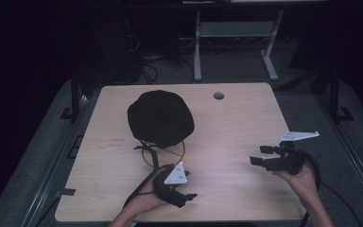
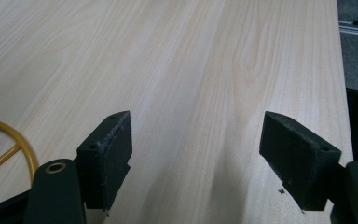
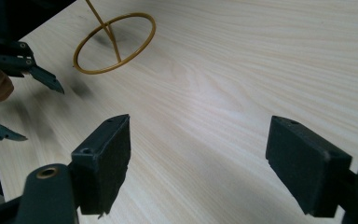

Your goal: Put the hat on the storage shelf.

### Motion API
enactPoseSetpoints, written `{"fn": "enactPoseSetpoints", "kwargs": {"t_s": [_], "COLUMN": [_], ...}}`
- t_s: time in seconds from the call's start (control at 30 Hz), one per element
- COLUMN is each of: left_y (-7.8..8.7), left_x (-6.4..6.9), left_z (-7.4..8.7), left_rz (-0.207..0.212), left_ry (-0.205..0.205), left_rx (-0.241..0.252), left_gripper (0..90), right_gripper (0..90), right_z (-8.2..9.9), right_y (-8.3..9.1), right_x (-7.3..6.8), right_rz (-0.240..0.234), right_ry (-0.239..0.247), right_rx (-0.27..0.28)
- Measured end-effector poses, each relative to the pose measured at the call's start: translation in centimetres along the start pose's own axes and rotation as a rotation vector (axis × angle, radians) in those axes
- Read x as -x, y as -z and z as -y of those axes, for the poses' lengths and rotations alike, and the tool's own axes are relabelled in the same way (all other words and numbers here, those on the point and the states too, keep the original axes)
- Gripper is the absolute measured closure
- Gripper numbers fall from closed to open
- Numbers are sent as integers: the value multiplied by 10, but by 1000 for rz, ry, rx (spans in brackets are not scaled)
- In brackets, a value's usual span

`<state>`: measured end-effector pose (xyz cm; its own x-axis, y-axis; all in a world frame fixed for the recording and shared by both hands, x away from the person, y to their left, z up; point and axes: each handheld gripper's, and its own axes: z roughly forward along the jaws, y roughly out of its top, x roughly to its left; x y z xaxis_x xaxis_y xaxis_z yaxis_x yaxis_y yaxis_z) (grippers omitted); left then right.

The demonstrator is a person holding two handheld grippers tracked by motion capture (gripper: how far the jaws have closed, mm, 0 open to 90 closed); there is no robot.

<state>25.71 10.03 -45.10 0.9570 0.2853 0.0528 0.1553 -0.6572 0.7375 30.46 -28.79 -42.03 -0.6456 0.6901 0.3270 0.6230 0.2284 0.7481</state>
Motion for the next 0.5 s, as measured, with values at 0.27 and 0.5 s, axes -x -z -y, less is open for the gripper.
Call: {"fn": "enactPoseSetpoints", "kwargs": {"t_s": [0.27, 0.5], "left_y": [1, 1], "left_x": [0, 0], "left_z": [0, 0], "left_rz": [0, 0], "left_ry": [-1, 2], "left_rx": [3, 4], "left_gripper": [246, 246], "right_gripper": [215, 215], "right_z": [17, 32], "right_y": [4, 8], "right_x": [-1, -4], "right_rz": [8, 12], "right_ry": [0, -4], "right_rx": [0, 10]}}
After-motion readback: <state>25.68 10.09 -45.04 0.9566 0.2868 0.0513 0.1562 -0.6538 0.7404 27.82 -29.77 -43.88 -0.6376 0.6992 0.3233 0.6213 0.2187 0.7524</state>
